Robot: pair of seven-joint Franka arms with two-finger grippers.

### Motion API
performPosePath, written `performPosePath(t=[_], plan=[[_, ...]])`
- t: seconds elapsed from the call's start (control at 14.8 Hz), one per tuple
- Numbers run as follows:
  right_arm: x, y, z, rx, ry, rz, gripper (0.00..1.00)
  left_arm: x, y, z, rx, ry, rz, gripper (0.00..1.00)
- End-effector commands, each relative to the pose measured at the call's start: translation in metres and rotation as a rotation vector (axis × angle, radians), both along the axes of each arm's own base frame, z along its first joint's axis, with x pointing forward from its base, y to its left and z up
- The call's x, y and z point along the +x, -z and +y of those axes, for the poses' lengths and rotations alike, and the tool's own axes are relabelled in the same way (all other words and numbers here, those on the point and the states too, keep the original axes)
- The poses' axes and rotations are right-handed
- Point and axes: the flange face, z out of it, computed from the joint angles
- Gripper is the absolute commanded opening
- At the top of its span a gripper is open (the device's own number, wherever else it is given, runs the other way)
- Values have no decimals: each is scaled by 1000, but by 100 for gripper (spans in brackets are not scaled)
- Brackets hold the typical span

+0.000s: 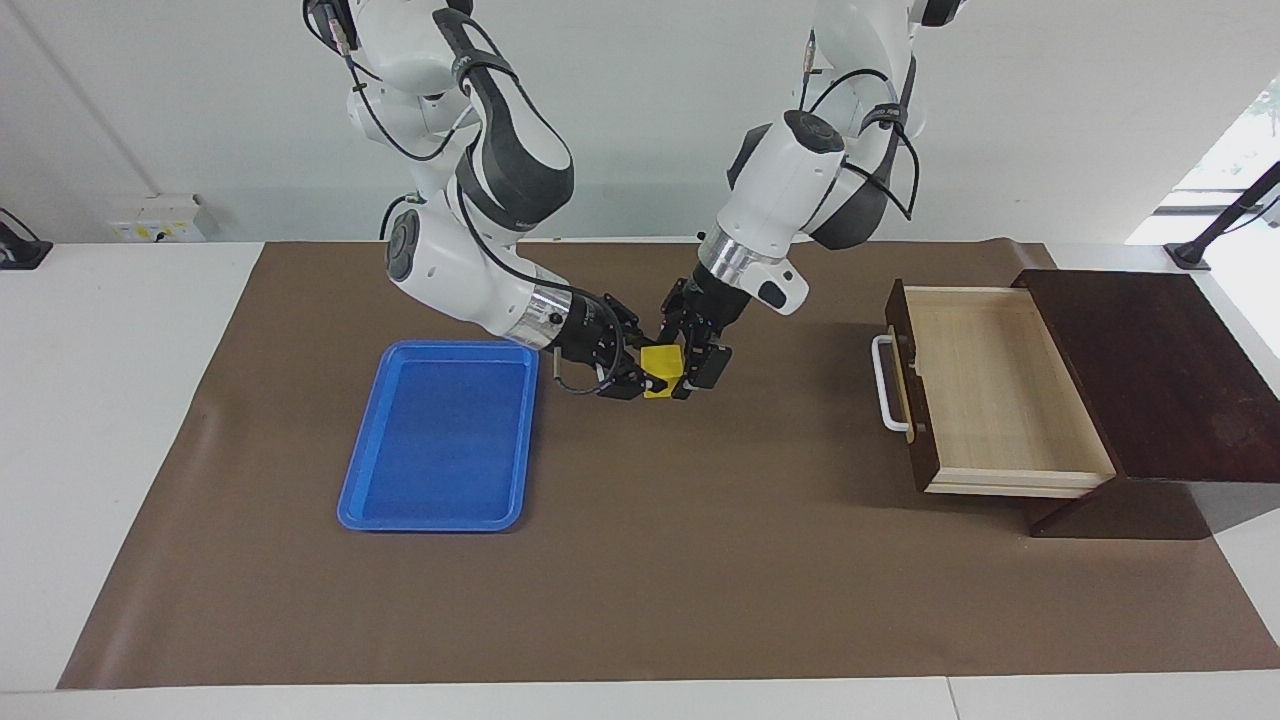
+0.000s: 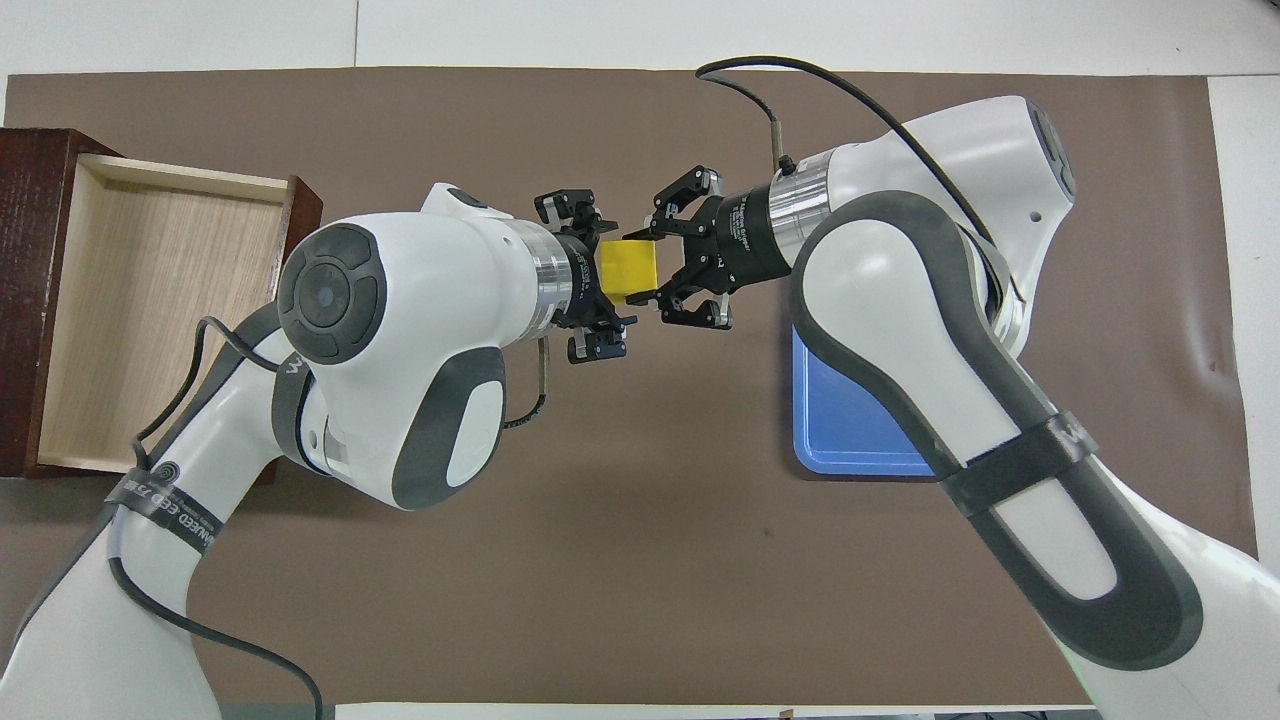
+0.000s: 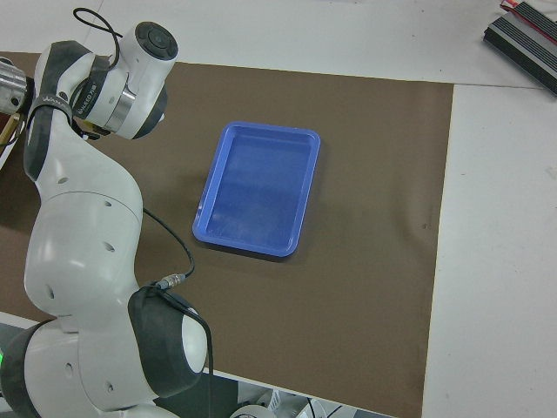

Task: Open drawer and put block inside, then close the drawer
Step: 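Lower the block into the drawer with the left gripper while the right gripper retracts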

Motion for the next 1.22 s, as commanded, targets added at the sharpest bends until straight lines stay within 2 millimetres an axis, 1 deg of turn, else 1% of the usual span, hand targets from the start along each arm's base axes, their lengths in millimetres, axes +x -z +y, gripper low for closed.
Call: performPosePath(t=[0.0,0.2,0.27,0.47,0.54,0.61,0.75,0.95,1.08,1.15], plan=[[1,-2,-5,-19,22,8,0,0,1,-3,-15,-13,4,50],[2,-3,-5,-18,22,8,0,0,0,-4,-11,0,-2,4],[2,-4,-5,-17,22,7,0,0,0,-4,-9,3,1,0],[3,-5,-8,-18,29,9,0,0,0,-2,3,10,14,0],[4,-8,-8,-17,50,26,54,0,-1,-3,8,16,9,0],[4,-10,-9,-18,56,26,100,1,0,-2,12,23,6,0],[3,-12,-10,-26,45,29,100,0,-6,-2,16,50,-7,0],[6,-13,-21,-25,43,43,100,5,-17,4,20,53,2,0],[6,-15,-23,-26,43,44,100,9,-18,15,31,53,12,0],[6,-15,-23,-26,43,44,100,11,-21,23,42,57,24,0]])
